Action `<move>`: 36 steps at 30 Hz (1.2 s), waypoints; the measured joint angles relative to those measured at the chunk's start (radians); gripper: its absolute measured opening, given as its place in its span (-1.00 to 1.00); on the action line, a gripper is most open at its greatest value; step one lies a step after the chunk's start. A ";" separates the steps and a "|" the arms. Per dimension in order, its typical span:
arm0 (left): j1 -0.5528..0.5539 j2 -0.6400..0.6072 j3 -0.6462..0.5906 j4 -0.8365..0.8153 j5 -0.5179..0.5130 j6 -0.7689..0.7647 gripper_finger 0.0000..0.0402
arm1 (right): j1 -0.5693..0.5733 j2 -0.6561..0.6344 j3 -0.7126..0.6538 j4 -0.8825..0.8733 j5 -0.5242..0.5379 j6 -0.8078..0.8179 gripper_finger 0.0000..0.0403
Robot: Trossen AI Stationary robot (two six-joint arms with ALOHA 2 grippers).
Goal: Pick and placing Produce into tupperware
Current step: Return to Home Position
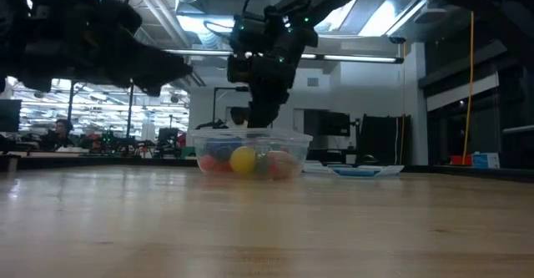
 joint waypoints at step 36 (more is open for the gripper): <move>-0.042 -1.307 0.237 -1.446 -0.017 -0.001 -0.26 | 0.155 -1.257 -1.048 0.785 -0.140 0.152 0.21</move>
